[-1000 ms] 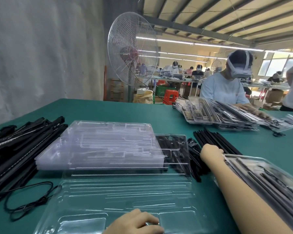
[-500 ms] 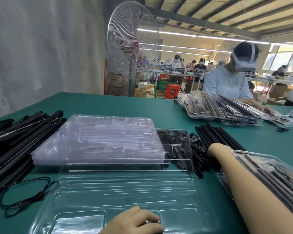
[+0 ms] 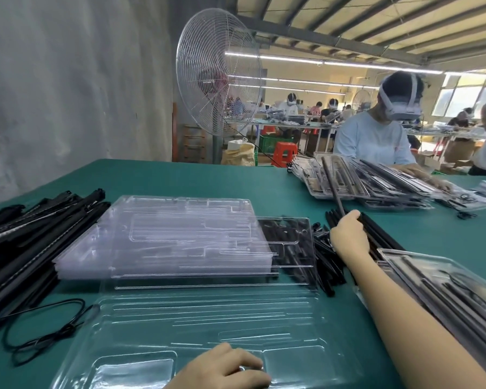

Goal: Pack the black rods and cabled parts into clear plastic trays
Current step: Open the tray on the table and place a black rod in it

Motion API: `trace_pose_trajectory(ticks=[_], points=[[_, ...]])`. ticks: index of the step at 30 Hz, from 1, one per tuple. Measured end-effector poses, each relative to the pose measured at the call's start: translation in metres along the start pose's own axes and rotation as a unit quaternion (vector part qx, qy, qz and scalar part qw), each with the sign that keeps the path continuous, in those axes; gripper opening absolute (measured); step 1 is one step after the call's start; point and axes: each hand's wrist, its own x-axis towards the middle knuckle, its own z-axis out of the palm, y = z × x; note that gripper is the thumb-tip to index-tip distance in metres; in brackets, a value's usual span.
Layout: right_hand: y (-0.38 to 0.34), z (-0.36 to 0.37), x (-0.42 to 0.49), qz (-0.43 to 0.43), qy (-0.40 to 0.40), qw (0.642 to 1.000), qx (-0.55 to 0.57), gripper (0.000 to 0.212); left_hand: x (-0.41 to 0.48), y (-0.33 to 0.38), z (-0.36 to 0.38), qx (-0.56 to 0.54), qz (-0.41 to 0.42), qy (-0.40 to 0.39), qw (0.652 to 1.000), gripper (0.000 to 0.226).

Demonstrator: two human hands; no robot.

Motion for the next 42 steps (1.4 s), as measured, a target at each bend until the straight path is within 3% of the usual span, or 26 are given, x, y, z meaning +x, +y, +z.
trace_pose_trajectory(ticks=[3, 6, 9, 11, 15, 20, 27, 28, 30, 32, 33, 35, 38, 40, 42], points=[[-0.015, -0.002, -0.021, -0.045, 0.07, 0.983, 0.166, 0.011, 0.004, 0.001, -0.001, 0.018, 0.034, 0.05, 0.998, 0.019], [-0.03, -0.002, -0.055, -0.079, 0.12, 0.945, 0.292, 0.009, 0.006, 0.004, -0.001, -0.026, 0.026, 0.087, 0.996, 0.014], [-0.042, -0.005, -0.086, -0.047, 0.031, 0.923, 0.38, 0.01, 0.005, 0.005, -0.001, -0.034, 0.001, 0.116, 0.993, 0.012], [-0.044, -0.007, -0.107, -0.077, 0.011, 0.926, 0.369, 0.013, 0.003, 0.006, -0.002, -0.035, -0.007, 0.111, 0.993, 0.014], [-0.04, -0.016, -0.147, -0.134, 0.009, 0.91, 0.392, 0.018, 0.003, 0.01, -0.008, -0.063, -0.029, 0.076, 0.995, 0.02], [-0.035, -0.024, -0.18, -0.101, -0.096, 0.884, 0.446, 0.016, 0.011, 0.017, -0.022, -0.13, -0.067, -0.001, 0.989, 0.021], [-0.023, -0.024, -0.215, -0.098, -0.222, 0.863, 0.444, 0.022, 0.005, 0.033, -0.031, -0.3, -0.18, -0.067, 0.934, 0.018], [-0.021, -0.025, -0.217, -0.088, -0.235, 0.858, 0.449, 0.022, 0.004, 0.035, -0.034, -0.332, -0.19, -0.05, 0.923, 0.02], [-0.018, -0.026, -0.22, -0.049, -0.277, 0.826, 0.488, 0.021, 0.003, 0.033, -0.043, -0.383, -0.217, 0.074, 0.895, 0.022], [-0.016, -0.026, -0.221, -0.015, -0.327, 0.783, 0.528, 0.017, 0.001, 0.02, -0.055, -0.303, -0.238, 0.221, 0.896, 0.015], [-0.015, -0.026, -0.223, -0.003, -0.356, 0.761, 0.543, 0.014, 0.0, 0.011, -0.062, -0.225, -0.241, 0.241, 0.913, 0.004], [-0.014, -0.022, -0.229, 0.014, -0.417, 0.708, 0.569, 0.005, -0.003, -0.002, -0.07, -0.092, -0.232, 0.157, 0.956, 0.018], [-0.012, -0.016, -0.234, 0.036, -0.488, 0.654, 0.576, 0.025, -0.01, -0.01, -0.068, -0.037, -0.246, 0.033, 0.968, 0.015], [-0.01, -0.016, -0.229, 0.048, -0.485, 0.663, 0.568, 0.036, -0.022, -0.022, -0.069, -0.023, -0.254, 0.044, 0.966, 0.007], [-0.004, -0.019, -0.218, 0.075, -0.421, 0.693, 0.58, 0.031, -0.039, -0.034, -0.077, -0.056, -0.281, 0.067, 0.956, 0.009]])
